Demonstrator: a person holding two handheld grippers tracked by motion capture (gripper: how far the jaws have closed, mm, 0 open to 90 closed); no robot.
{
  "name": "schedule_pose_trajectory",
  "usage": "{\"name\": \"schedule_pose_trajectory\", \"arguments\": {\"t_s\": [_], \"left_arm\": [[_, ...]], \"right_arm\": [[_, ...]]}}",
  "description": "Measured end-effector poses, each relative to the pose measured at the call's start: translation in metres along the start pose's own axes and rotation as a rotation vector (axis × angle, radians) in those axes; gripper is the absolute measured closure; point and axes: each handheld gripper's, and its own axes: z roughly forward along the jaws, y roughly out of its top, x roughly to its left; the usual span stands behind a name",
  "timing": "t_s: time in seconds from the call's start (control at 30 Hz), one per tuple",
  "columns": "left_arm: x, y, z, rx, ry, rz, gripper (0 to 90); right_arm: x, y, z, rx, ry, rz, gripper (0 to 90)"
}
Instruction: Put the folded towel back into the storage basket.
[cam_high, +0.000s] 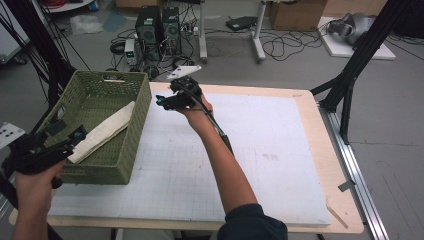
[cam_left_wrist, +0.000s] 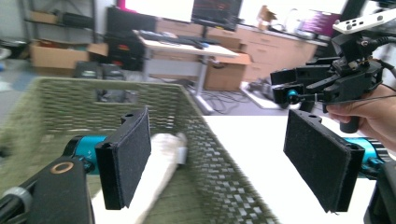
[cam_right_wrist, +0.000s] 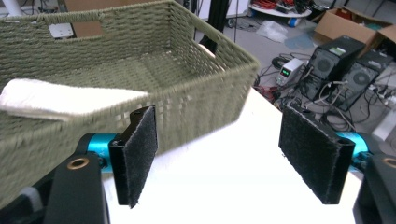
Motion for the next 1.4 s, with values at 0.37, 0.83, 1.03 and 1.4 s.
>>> {"name": "schedule_pose_trajectory", "arguments": {"t_s": [0.37,0.83,1.03,1.4], "left_arm": [[-0.029,-0.007,0.035,0.039,-0.123,0.035,23.2],[-0.063,-0.01,0.066,0.063,-0.275,0.066,22.9],[-0.091,-0.018,0.083,0.075,-0.345,0.093,23.1],[-0.135,-0.056,0.111,0.111,-0.474,0.188,23.6]], "right_arm": [[-0.021,-0.05,-0.069,-0.016,-0.074,0.074,20.5],[-0.029,-0.122,-0.157,0.009,-0.185,0.137,12.6],[-0.03,-0.152,-0.191,0.005,-0.232,0.178,12.2],[-0.026,-0.207,-0.237,0.004,-0.313,0.23,12.0]]}}
